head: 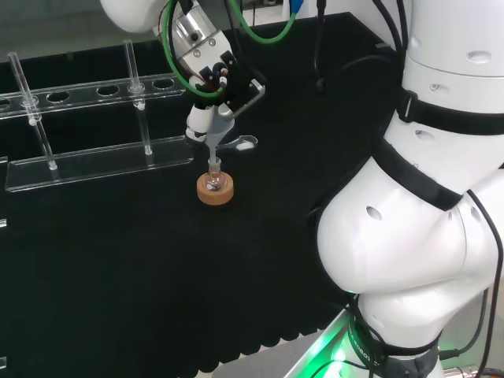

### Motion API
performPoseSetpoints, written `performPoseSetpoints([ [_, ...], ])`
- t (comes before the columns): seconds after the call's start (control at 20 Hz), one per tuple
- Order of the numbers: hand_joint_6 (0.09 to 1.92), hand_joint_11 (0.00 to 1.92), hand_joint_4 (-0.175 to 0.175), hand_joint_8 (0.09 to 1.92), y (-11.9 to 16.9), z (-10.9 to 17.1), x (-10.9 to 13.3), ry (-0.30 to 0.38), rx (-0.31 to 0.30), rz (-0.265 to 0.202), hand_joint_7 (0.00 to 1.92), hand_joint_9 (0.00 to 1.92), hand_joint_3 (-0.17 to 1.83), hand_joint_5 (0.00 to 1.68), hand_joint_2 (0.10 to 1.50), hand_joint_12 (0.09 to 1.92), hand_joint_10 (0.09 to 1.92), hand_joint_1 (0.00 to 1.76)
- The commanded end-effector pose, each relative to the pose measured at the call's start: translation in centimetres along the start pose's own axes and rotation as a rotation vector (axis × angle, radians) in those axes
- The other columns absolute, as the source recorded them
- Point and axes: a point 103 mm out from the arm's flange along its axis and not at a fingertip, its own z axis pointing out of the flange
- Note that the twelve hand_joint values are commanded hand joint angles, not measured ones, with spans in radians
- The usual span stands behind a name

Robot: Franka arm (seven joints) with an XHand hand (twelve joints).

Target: Place the funnel on the round-bottom flask.

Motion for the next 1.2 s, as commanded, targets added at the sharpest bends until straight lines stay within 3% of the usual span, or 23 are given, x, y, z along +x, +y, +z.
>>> performPoseSetpoints([
  [0.05, 0.7, 0.57, -0.066, 0.81, 0.8, 0.6, 0.4, -0.002, 0.014, -0.009, 0.69, 1.01, 0.42, 0.5, 0.76, 1.3, 0.63, 0.6],
  [0.6, 0.7, 0.57, -0.066, 0.81, 1.0, 1.1, 0.7, -0.013, 0.025, -0.014, 0.69, 1.0, 0.42, 0.5, 0.76, 1.3, 0.63, 0.6],
  [1.2, 0.63, 0.55, -0.068, 0.82, 1.6, 1.8, 1.3, -0.022, 0.039, -0.008, 0.6, 0.85, 0.42, 0.43, 0.76, 1.31, 0.61, 0.59],
])
